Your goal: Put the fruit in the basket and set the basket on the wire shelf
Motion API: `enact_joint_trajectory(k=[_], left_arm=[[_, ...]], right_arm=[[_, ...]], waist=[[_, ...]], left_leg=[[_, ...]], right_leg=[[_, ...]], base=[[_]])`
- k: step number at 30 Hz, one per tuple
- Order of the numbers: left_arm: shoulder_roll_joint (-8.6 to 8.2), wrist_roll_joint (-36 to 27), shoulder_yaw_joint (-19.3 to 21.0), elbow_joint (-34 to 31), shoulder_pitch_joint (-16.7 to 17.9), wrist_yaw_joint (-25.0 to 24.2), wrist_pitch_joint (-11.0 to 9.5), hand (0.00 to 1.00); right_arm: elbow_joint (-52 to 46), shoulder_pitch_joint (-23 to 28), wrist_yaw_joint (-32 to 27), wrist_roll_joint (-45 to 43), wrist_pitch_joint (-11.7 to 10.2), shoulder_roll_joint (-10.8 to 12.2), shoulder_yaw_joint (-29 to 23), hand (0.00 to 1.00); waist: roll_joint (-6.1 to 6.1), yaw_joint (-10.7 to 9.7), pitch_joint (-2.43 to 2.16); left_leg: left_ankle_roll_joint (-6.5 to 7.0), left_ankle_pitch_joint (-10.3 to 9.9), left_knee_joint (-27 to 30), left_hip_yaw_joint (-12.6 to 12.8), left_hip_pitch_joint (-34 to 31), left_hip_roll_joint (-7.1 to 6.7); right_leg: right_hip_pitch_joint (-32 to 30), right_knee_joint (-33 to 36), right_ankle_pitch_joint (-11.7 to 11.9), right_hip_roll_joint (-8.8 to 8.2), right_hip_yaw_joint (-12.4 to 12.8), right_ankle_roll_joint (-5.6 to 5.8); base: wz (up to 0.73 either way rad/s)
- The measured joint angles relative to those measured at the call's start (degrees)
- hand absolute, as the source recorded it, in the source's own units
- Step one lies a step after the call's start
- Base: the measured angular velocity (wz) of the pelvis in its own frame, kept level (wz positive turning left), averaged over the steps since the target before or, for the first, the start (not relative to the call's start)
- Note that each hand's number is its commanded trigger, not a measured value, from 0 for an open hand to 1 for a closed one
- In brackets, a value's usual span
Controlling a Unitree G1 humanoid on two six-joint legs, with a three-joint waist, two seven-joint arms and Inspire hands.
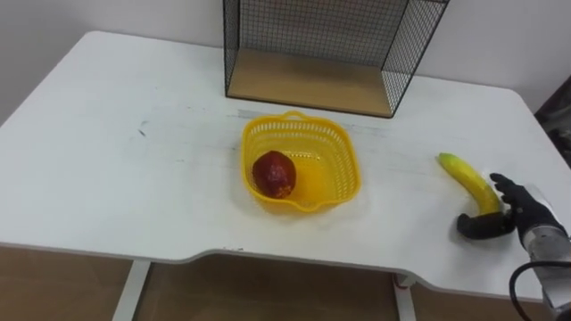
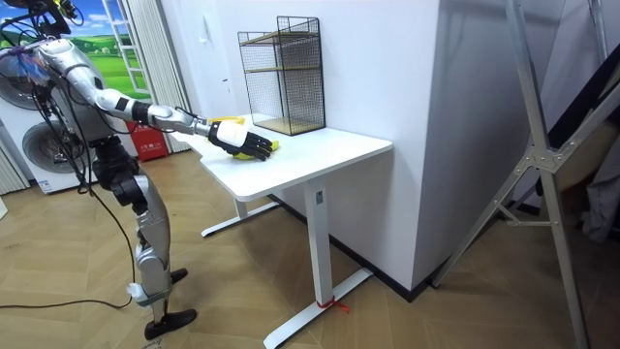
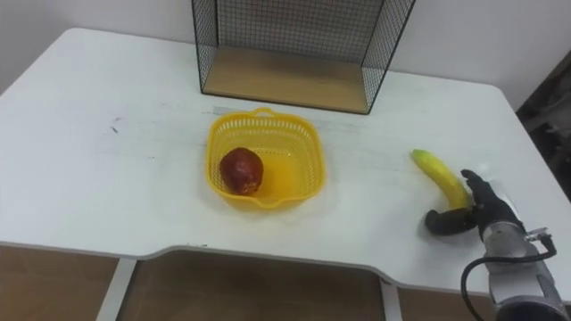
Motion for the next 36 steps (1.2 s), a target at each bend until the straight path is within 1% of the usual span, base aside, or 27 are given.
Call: enact_joint_trajectory(k=[1,2,6,10,13,16,20,26,32,36], left_arm=[[0.01,0.00,0.01,-0.07,-0.06,0.02,-0.04,0.00],[0.01,0.00,0.01,-0.07,-0.10,0.04,-0.04,0.00],[0.01,0.00,0.01,-0.04,-0.68,0.02,-0.05,0.00],[0.01,-0.15,-0.12,-0.03,-1.37,0.35,-0.16,0.00],[0.01,-0.14,-0.14,-0.01,-1.57,0.36,-0.20,0.00],[0.00,-0.11,-0.13,-0.01,-1.70,0.36,-0.27,0.00],[0.01,-0.09,-0.12,-0.01,-2.10,0.36,-0.35,0.00],[0.01,-0.20,-0.16,-0.01,-2.50,0.36,-0.49,0.00],[0.02,-0.60,-0.28,-0.02,-2.54,0.36,-1.36,0.00],[0.09,-0.64,-0.55,0.00,-2.56,0.36,-1.52,0.00]], right_arm=[[0.00,0.00,0.00,-0.18,0.00,0.00,-0.01,0.69],[0.00,0.00,0.00,-0.26,0.00,0.00,-0.01,1.00],[-0.10,-0.18,-1.91,-2.40,-0.05,-0.31,-0.15,1.00],[-0.10,-0.18,-3.26,-5.12,0.15,-1.14,0.20,1.00],[-0.07,-0.16,-3.77,-6.61,0.24,-1.19,0.32,1.00],[-0.13,-0.17,-3.72,-6.55,0.13,-1.22,0.29,1.00],[-0.13,-0.17,-3.58,-6.54,0.15,-1.22,0.29,1.00],[-0.28,-0.17,-3.55,-6.55,0.16,-1.23,0.32,1.00],[-0.69,-0.17,-3.58,-6.54,0.23,-1.23,0.39,1.00],[-1.37,-0.17,-3.86,-6.42,0.31,-1.23,0.94,1.00]], waist=[[-0.01,0.12,-0.01],[-0.01,0.15,-0.01],[-0.01,0.37,-0.04],[0.06,1.13,-0.05],[0.11,1.62,-0.03],[-0.02,1.69,-0.15],[-0.03,1.72,-0.15],[-0.20,1.83,-0.28],[-0.22,1.78,-0.30],[-0.19,1.82,-0.28]], left_leg=[[0.00,0.00,-0.01,0.00,0.00,0.00],[0.00,0.00,-0.02,0.00,0.00,0.00],[0.00,0.00,-0.04,-0.10,0.01,0.00],[-0.01,0.00,-0.31,-0.10,0.03,0.00],[-0.01,0.00,-0.41,-0.10,0.00,0.00],[-0.02,0.00,-0.46,-0.10,-0.05,-0.01],[-0.01,0.00,-0.46,-0.09,-0.04,-0.02],[-0.01,0.00,-0.46,-0.08,-0.12,-0.02],[-0.01,0.00,-0.45,-0.10,-0.11,-0.02],[-0.01,0.00,-0.44,-0.08,-0.10,-0.01]], right_leg=[[0.00,0.03,0.00,0.01,0.05,0.00],[0.00,0.04,0.01,0.02,0.07,-0.01],[0.12,0.01,0.07,0.06,0.06,0.00],[-0.03,-0.04,0.07,0.09,0.14,0.00],[-0.10,-0.11,0.07,0.10,0.16,0.00],[-0.14,-0.13,0.07,0.11,0.19,0.00],[-0.17,-0.10,0.07,0.10,0.23,0.00],[-0.31,-0.01,0.07,0.10,0.27,0.00],[-0.31,0.09,0.07,0.10,0.23,0.00],[-0.32,0.19,0.07,0.10,0.20,0.00]], base=[[0.00],[0.00],[0.00],[0.00],[0.00],[0.00],[0.00],[0.00],[0.00],[0.00]])
